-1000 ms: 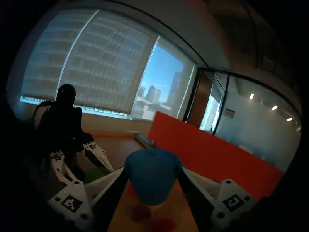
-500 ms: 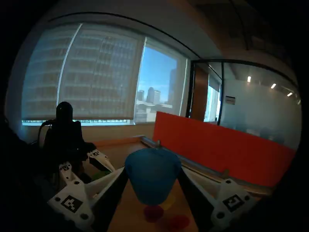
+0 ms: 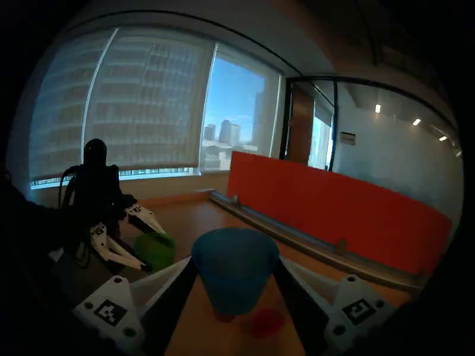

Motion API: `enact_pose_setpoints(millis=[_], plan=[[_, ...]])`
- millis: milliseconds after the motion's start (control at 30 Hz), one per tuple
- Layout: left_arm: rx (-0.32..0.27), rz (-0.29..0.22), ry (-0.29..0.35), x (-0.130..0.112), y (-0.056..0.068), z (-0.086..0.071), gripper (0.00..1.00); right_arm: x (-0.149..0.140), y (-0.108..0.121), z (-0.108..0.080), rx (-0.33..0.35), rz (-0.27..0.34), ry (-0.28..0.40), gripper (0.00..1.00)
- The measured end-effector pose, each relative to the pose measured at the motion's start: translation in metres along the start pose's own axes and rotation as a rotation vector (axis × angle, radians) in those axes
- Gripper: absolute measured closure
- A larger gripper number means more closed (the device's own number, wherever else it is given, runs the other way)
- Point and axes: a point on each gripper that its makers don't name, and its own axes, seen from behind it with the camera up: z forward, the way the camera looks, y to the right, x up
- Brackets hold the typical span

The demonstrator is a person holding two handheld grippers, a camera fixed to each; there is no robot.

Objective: Pour water

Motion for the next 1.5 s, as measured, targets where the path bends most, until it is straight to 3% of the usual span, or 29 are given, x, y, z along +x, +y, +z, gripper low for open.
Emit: enact_pose_setpoints(millis=[200, 567, 767, 1000, 1500], plan=[[0.028, -0.001, -0.064, -0.025, -0.013, 0.001, 0.13, -0.026, 0.003, -0.005, 0.002, -0.007, -0.044, 0.11], [0.039, 0.04, -0.198, -0.073, -0.024, 0.013, 0.13, -0.066, 0.002, -0.001, 0.021, 0.019, -0.105, 0.11], [0.009, 0.051, -0.299, -0.105, -0.022, 0.018, 0.13, -0.084, 0.0, 0.003, 0.038, 0.027, -0.138, 0.1], [-0.022, 0.056, -0.385, -0.126, -0.023, 0.023, 0.13, -0.099, -0.004, 0.01, 0.057, 0.045, -0.158, 0.1], [-0.058, 0.02, -0.467, -0.155, -0.025, 0.034, 0.13, -0.11, -0.006, 0.012, 0.069, 0.05, -0.178, 0.1]])
